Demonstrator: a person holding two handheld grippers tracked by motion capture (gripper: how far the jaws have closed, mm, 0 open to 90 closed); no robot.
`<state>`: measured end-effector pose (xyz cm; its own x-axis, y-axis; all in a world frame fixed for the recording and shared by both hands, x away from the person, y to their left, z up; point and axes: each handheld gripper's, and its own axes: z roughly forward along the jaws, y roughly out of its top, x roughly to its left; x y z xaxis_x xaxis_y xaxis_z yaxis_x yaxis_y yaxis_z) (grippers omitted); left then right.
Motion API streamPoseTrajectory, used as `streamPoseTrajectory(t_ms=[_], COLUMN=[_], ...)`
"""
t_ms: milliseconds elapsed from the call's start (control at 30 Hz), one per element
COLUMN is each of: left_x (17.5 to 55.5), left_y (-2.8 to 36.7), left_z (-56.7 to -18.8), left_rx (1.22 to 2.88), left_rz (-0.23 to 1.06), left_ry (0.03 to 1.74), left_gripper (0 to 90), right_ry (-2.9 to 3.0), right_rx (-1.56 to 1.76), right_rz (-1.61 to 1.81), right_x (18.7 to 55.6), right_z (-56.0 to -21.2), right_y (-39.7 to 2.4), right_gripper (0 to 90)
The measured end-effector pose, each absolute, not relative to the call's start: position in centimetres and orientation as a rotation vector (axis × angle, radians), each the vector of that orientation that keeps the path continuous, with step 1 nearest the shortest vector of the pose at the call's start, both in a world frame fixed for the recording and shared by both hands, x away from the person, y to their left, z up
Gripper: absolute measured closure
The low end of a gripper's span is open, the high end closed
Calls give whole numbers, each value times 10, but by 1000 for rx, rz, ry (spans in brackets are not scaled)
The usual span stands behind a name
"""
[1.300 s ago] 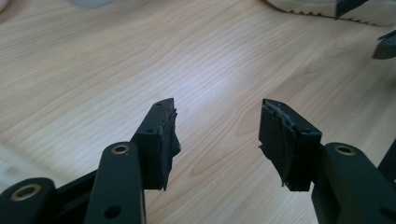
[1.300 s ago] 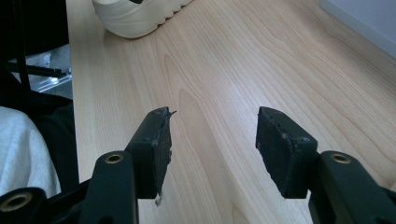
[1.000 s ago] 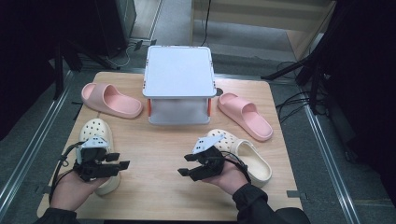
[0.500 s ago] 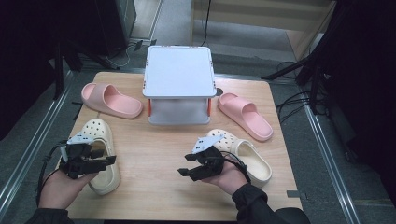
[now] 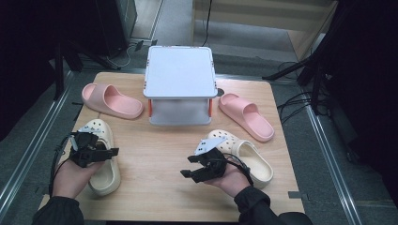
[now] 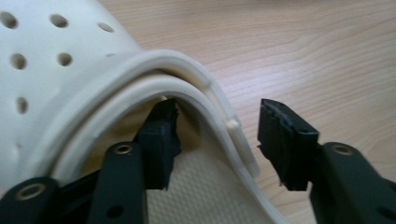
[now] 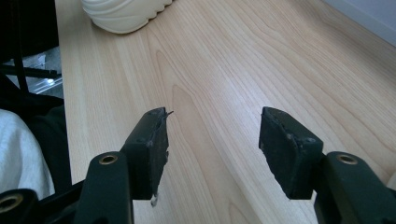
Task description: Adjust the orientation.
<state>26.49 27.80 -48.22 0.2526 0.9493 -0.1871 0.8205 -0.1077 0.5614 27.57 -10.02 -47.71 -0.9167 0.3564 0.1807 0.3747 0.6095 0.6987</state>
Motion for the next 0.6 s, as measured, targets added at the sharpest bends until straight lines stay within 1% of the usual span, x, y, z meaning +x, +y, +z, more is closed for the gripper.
streamPoseTrajectory(t_ms=[67,100,133,167,200,333,400,533,600], left_x=[266,266,266,267,269,269,268,261,258], left_y=[277,277,277,278,280,283,284,295,300], left_z=[-482,-482,-482,-482,-481,-477,-475,-464,-460], left_rx=[1981,1981,1990,1982,1966,1949,1952,1932,1920], left_rz=[315,315,325,315,289,258,258,282,298], left_ry=[1602,1602,1602,1607,1627,1658,1662,1674,1671], left_gripper=[494,518,518,533,562,620,652,769,777], right_ry=[-2799,-2799,-2806,-2807,-2810,-2815,-2815,-2811,-2810], right_rx=[-647,-647,-645,-653,-656,-667,-673,-683,-681], right_rz=[-1214,-1214,-1212,-1209,-1209,-1210,-1208,-1213,-1215], right_x=[275,275,275,274,273,272,272,272,272], right_z=[-478,-478,-478,-478,-479,-479,-479,-479,-479], right_y=[-101,-101,-102,-102,-103,-106,-107,-108,-109], right_gripper=[431,431,430,429,428,426,427,427,427])
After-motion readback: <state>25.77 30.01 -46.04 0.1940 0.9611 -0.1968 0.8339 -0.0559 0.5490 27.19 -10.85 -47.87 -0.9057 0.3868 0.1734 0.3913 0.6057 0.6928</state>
